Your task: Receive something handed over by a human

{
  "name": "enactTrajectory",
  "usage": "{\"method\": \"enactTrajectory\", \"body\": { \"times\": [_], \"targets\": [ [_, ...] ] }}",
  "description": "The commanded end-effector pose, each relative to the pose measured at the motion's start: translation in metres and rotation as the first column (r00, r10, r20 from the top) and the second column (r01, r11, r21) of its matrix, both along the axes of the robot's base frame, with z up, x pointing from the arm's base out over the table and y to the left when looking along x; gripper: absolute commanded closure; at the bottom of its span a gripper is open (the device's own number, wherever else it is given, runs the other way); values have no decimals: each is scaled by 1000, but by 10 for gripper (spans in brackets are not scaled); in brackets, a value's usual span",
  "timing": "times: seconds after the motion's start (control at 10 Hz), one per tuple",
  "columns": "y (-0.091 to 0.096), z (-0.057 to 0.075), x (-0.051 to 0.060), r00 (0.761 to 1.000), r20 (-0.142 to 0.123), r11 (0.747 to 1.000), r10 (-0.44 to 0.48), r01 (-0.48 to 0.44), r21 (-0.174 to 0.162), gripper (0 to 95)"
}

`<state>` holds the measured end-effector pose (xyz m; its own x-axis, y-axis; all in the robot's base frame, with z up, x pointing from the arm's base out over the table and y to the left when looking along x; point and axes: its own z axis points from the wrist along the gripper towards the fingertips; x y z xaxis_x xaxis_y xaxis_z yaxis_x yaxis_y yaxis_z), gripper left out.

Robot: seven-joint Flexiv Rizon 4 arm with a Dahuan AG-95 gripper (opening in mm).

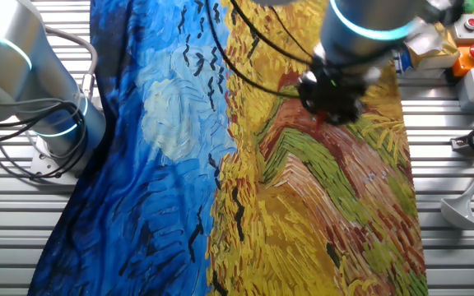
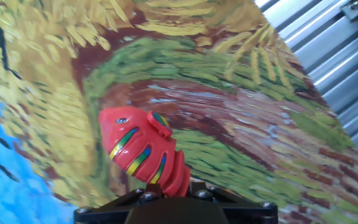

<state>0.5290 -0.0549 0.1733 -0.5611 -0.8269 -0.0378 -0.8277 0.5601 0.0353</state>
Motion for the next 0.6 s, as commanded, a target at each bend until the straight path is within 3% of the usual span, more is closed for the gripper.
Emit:
{"method": "enactTrajectory", "body": {
  "times": [0.1, 0.3, 0.6],
  "targets": [
    [-12, -11, 10, 1000, 8, 1000, 27, -27, 8, 950],
    [-21, -40, 26, 1000, 6, 1000, 24, -24, 5, 950],
    [-19, -81, 44, 1000, 11, 1000, -18, 18, 4, 950]
  ]
}}
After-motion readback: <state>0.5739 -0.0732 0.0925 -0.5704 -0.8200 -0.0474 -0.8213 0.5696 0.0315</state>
